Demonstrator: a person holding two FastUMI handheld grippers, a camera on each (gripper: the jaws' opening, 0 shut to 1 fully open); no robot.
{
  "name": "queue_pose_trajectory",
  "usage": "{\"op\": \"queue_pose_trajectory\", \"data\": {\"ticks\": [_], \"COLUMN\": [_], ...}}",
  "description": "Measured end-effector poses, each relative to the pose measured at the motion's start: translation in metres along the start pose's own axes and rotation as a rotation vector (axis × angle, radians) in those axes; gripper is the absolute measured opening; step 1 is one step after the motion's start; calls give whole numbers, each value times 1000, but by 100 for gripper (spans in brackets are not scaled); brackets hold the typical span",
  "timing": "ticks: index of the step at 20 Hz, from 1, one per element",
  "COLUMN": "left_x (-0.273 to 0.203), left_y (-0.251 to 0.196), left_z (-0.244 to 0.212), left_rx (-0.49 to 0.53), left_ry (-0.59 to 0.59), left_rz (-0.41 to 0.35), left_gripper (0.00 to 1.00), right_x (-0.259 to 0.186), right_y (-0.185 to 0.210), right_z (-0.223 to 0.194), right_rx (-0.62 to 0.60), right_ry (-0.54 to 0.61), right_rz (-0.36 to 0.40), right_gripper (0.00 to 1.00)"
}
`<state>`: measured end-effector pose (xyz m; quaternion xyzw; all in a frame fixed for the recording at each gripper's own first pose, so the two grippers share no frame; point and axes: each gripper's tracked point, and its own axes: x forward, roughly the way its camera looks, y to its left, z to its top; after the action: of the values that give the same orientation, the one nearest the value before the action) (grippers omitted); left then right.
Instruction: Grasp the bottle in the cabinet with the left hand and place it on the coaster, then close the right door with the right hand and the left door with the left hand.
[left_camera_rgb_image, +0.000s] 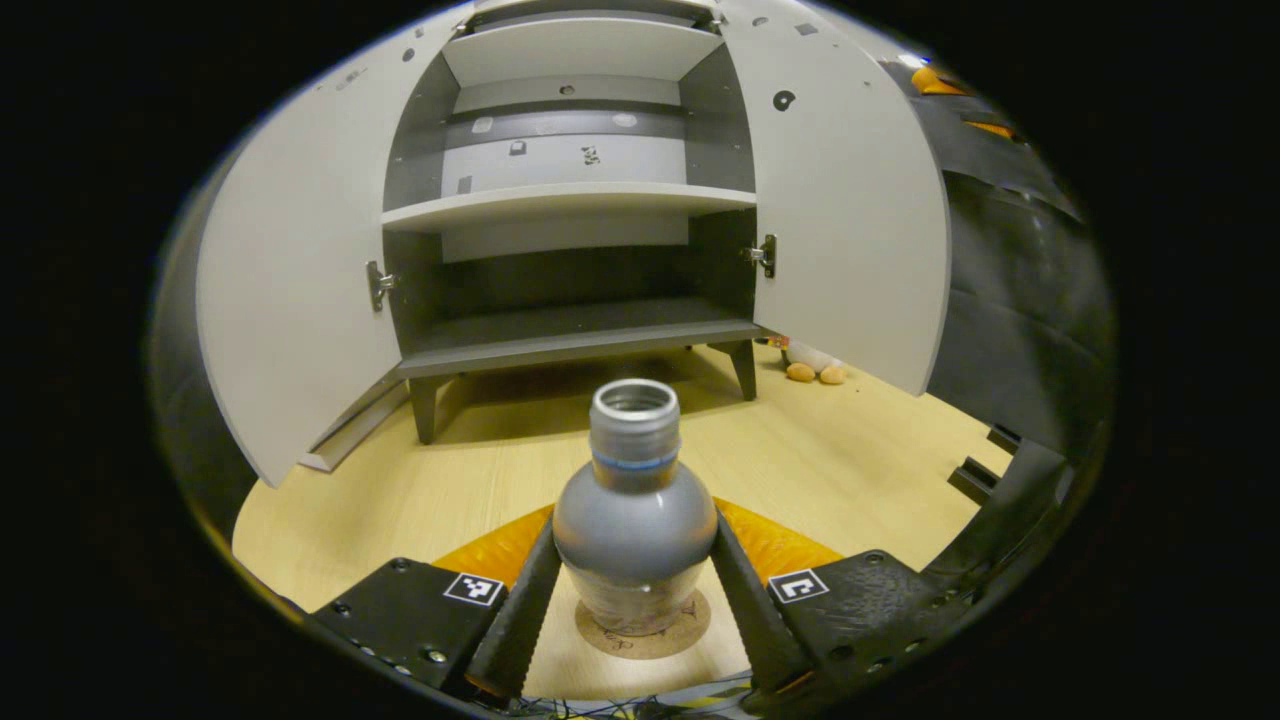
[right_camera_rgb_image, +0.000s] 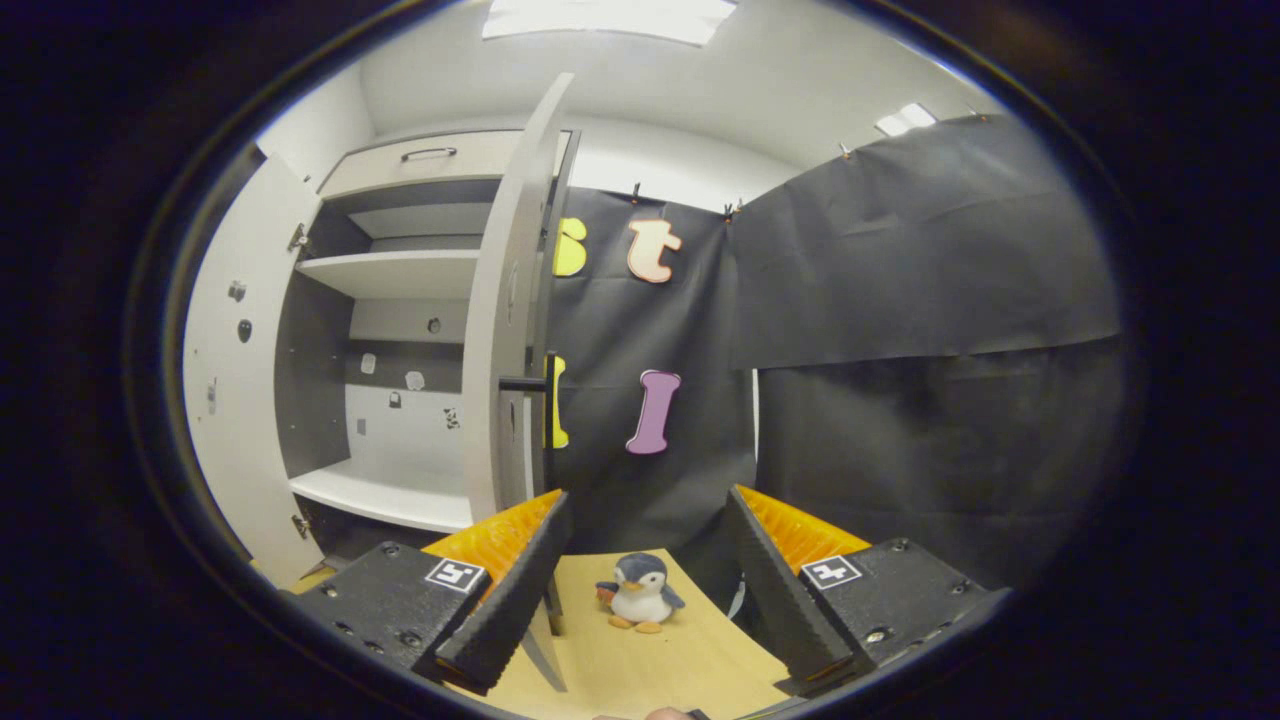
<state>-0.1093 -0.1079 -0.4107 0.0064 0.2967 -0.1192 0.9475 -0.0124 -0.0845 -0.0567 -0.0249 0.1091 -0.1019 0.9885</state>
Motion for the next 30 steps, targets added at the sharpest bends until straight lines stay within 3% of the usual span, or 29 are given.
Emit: {"op": "queue_pose_trajectory", "data": {"ticks": [6, 9, 16, 21, 22, 24, 28, 30], "left_x": [-10, -19, -43, -64, -68, -75, -88, -90], "left_y": [6, 6, 3, 14, 18, 23, 40, 49], "left_z": [19, 36, 93, 106, 109, 113, 128, 135], "left_rx": [9, -7, -36, -27, -31, -31, -39, -50], "left_ry": [-10, -20, -110, -105, -108, -112, -136, -145], "left_rz": [65, 99, 198, 323, 348, 396, 443, 448], "left_gripper": [96, 96, 96, 97, 98, 99, 98, 98], "right_x": [22, 43, 79, 82, 84, 88, 85, 87], "right_y": [-22, -28, -5, 14, 13, 15, 19, 20], "right_z": [26, 35, 19, -4, -10, -13, -11, -12], "right_rx": [31, 35, 51, 70, 79, 115, 133, 141], "right_ry": [-70, -73, 5, 61, 73, 84, 79, 88], "right_rz": [8, 23, 184, 373, 399, 448, 473, 473], "right_gripper": [99, 99, 99, 100, 95, 96, 98, 93]}}
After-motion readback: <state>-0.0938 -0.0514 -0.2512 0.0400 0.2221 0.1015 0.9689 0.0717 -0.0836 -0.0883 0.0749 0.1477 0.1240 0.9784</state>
